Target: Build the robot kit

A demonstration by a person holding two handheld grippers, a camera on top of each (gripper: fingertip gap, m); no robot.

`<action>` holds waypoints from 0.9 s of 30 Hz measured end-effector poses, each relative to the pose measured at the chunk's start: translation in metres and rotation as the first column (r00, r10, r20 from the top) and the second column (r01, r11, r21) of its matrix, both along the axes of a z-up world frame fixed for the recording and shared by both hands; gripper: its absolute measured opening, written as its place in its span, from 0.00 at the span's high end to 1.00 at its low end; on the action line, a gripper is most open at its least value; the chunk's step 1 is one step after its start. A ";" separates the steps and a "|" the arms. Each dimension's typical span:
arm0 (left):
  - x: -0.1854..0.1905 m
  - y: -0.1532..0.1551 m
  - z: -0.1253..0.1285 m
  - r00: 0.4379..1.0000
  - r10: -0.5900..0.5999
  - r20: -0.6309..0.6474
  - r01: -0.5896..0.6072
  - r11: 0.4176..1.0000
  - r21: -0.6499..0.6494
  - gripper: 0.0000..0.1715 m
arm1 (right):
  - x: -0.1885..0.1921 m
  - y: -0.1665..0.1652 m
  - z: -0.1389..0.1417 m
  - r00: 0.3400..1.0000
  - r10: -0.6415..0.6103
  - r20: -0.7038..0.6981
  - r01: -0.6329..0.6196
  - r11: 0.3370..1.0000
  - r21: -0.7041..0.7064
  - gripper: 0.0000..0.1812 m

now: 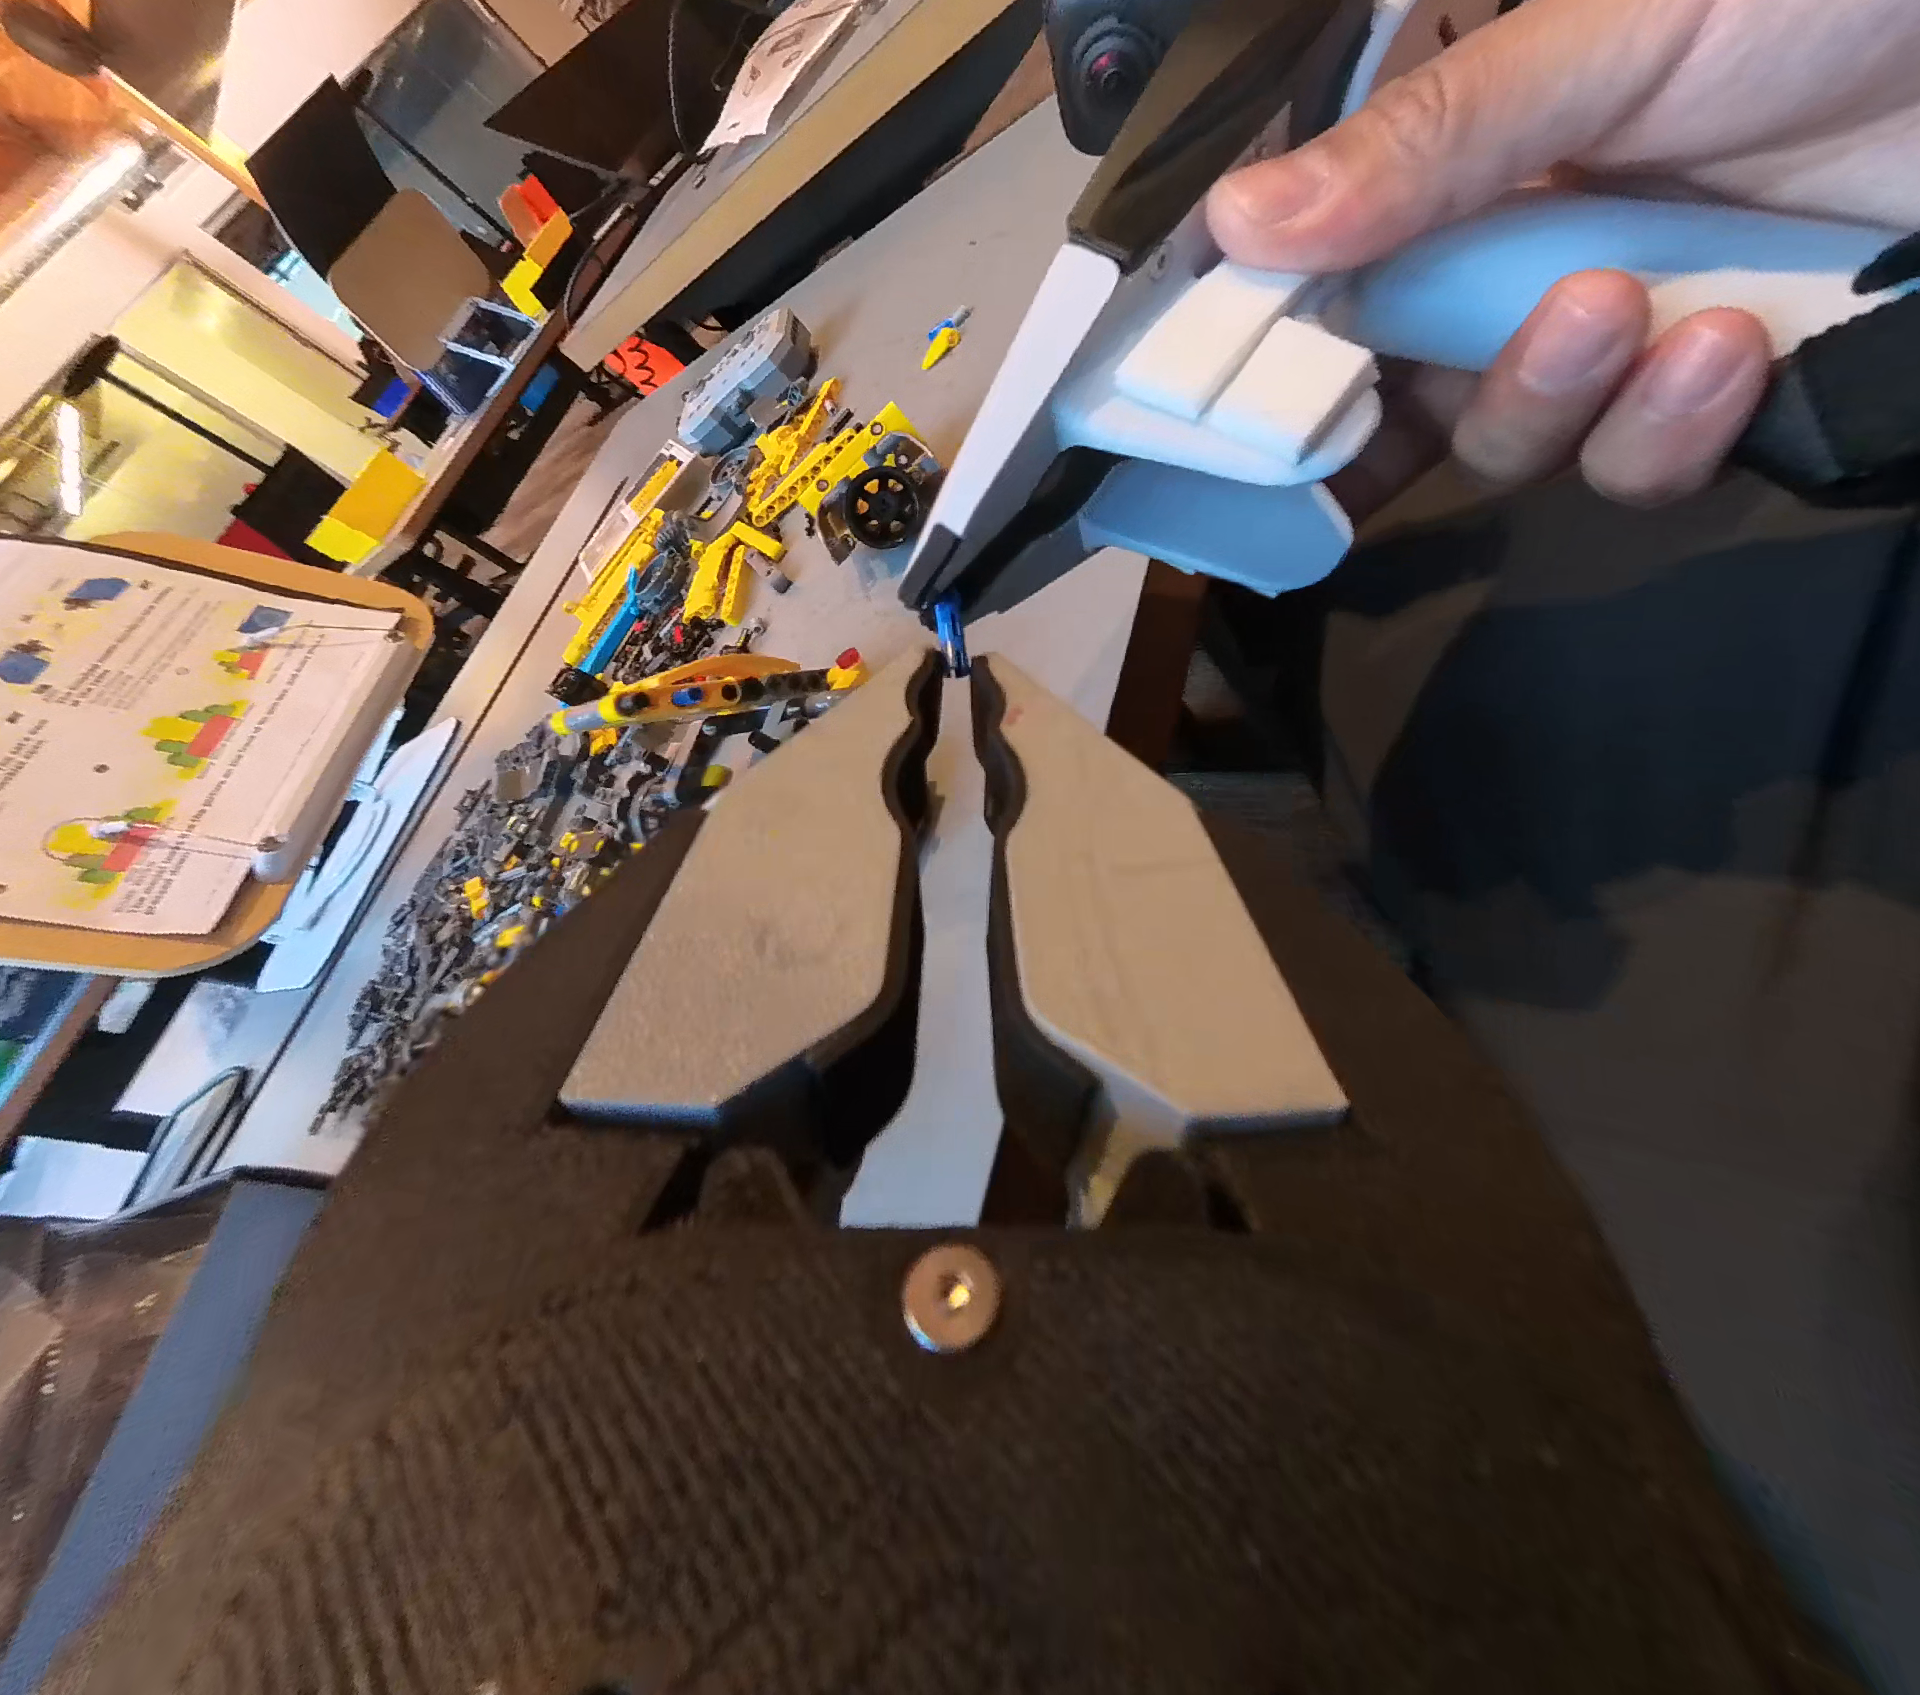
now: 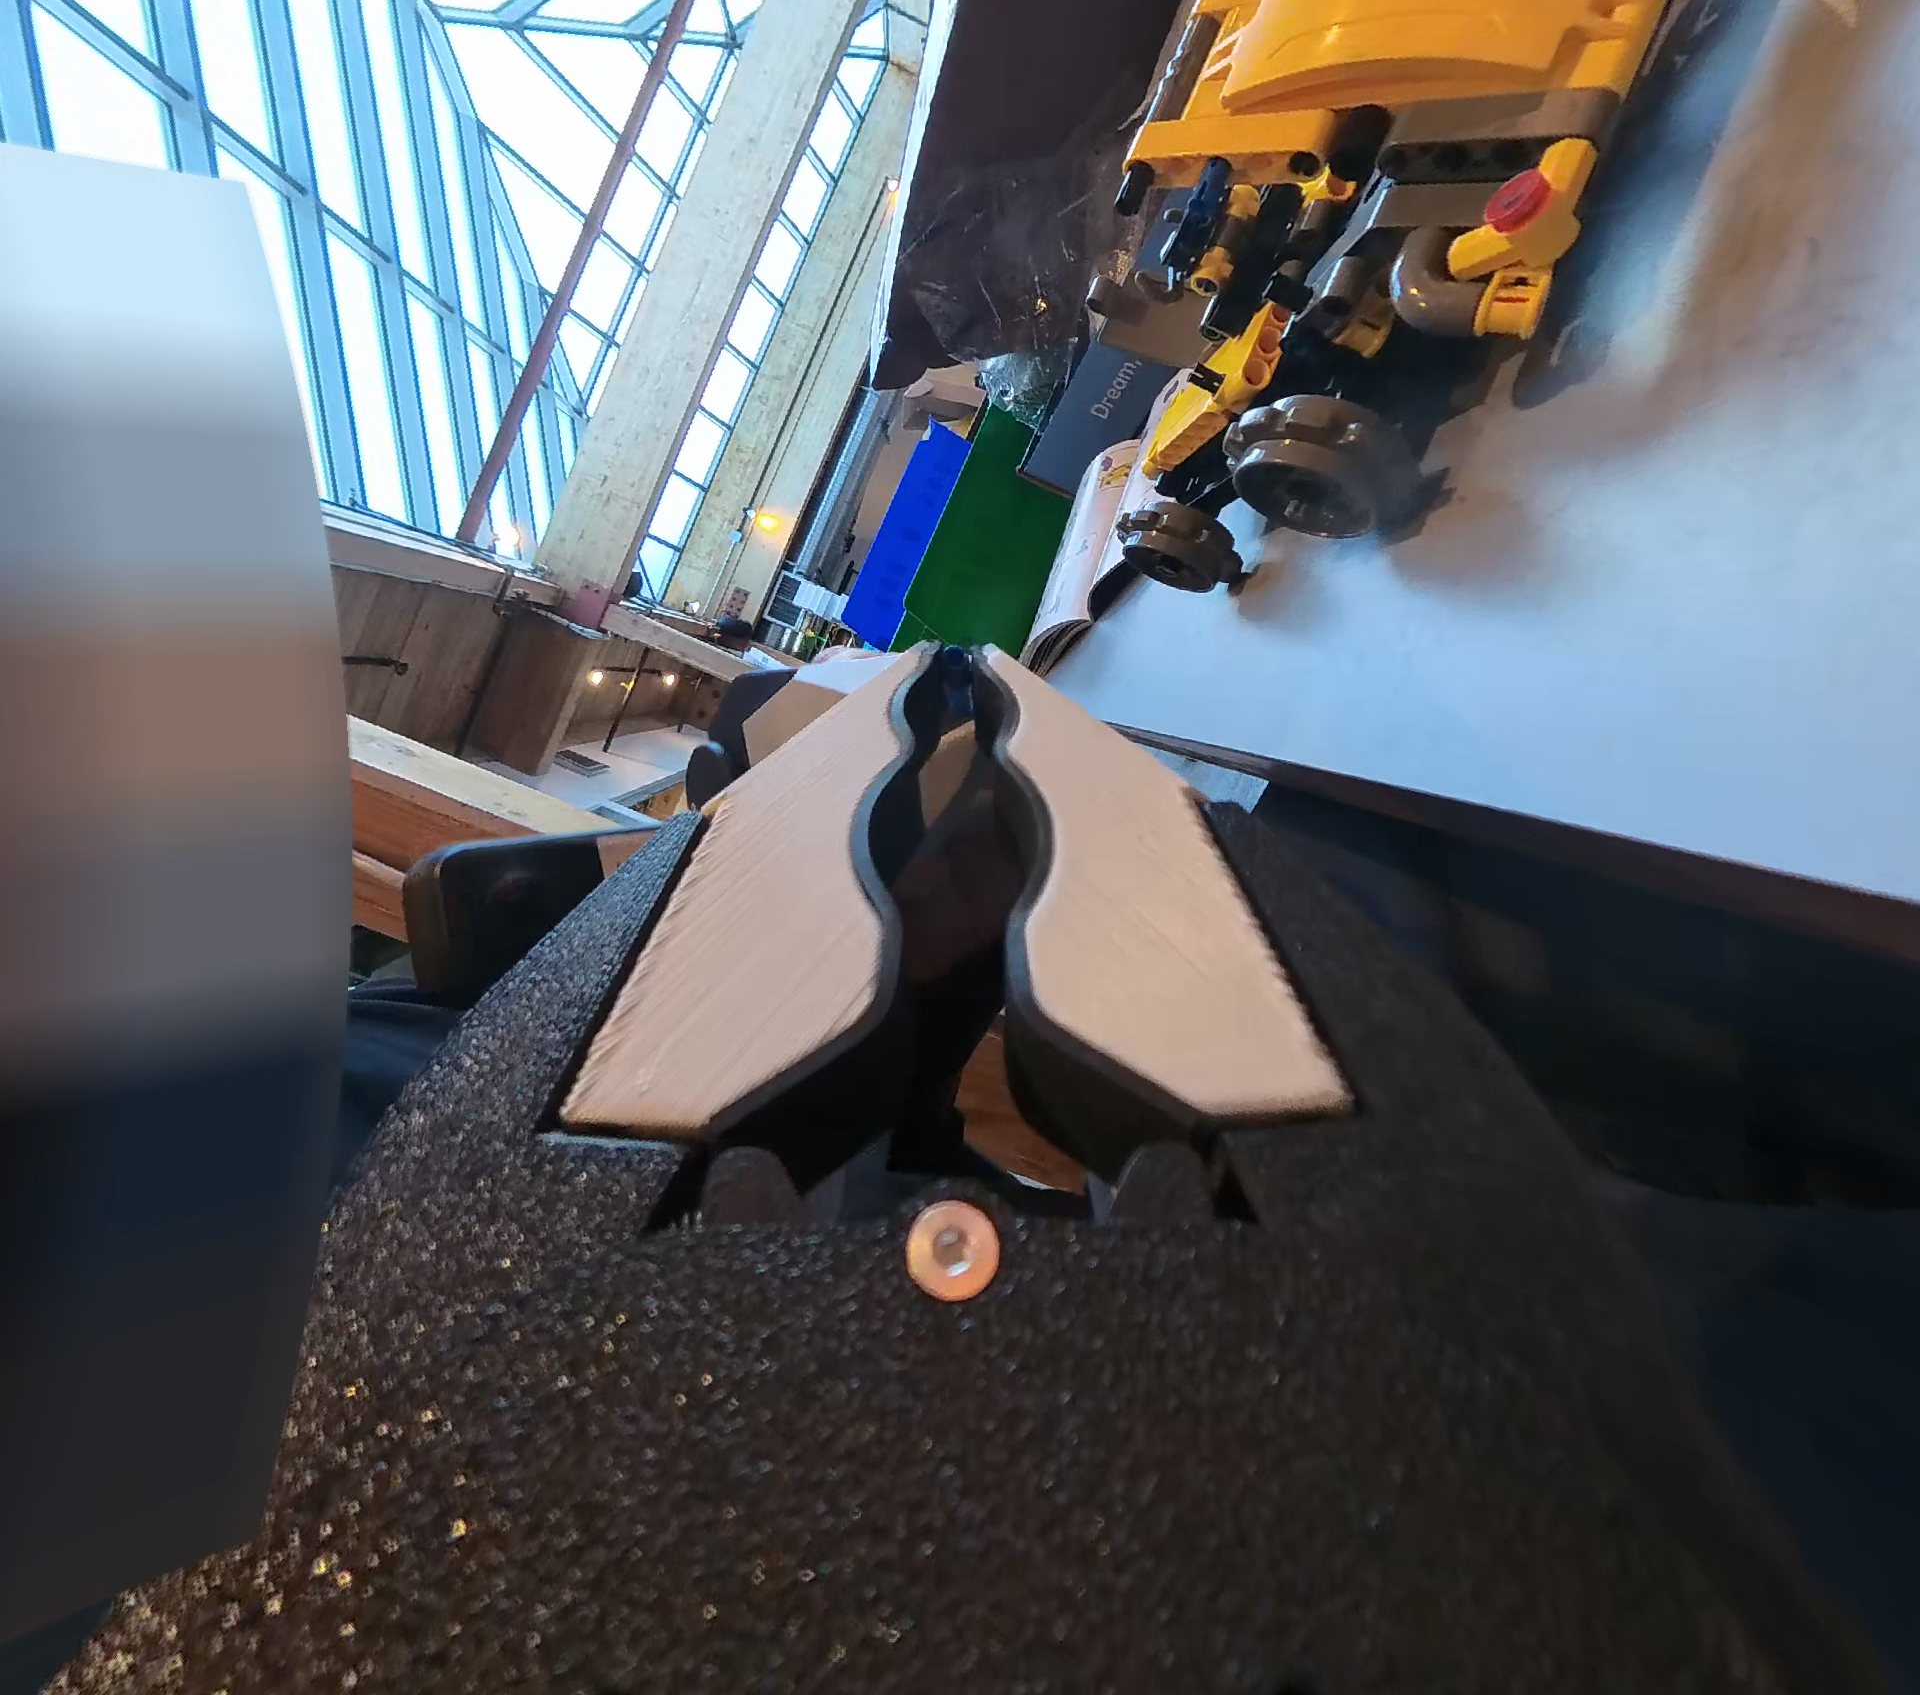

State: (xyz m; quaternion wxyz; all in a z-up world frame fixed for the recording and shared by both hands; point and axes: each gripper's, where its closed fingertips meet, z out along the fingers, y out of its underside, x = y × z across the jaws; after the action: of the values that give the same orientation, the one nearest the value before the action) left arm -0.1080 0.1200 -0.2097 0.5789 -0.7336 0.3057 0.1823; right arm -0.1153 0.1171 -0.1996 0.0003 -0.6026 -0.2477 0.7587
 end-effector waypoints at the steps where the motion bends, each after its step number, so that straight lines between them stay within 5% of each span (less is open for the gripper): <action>1: 0.000 0.000 0.000 1.000 0.003 -0.019 -0.003 1.000 0.005 0.98 | 0.000 0.000 0.000 1.000 0.000 0.002 0.000 1.000 -0.005 0.98; 8: 0.001 -0.001 0.000 0.995 0.009 -0.094 -0.007 1.000 0.018 0.98 | 0.001 -0.001 0.000 1.000 0.004 0.006 -0.003 1.000 -0.023 0.98; 13: 0.002 -0.002 -0.001 0.995 -0.029 0.098 0.034 0.998 -0.053 0.98 | 0.002 -0.002 -0.001 1.000 0.008 0.001 -0.008 0.998 0.056 0.98; 20: 0.006 -0.004 -0.001 0.917 -0.066 0.393 0.125 0.984 -0.127 0.98 | 0.002 -0.003 0.000 1.000 0.007 -0.010 -0.005 0.985 0.172 0.97; 27: 0.008 -0.005 0.004 0.871 -0.093 0.482 0.167 0.979 -0.113 0.98 | 0.003 -0.005 0.004 0.999 0.024 -0.026 -0.018 0.979 0.202 0.98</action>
State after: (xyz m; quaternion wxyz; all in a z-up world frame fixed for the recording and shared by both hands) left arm -0.1002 0.1150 -0.2061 0.5897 -0.7753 0.2165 -0.0658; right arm -0.1118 0.1119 -0.1951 0.0569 -0.5860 -0.3297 0.7380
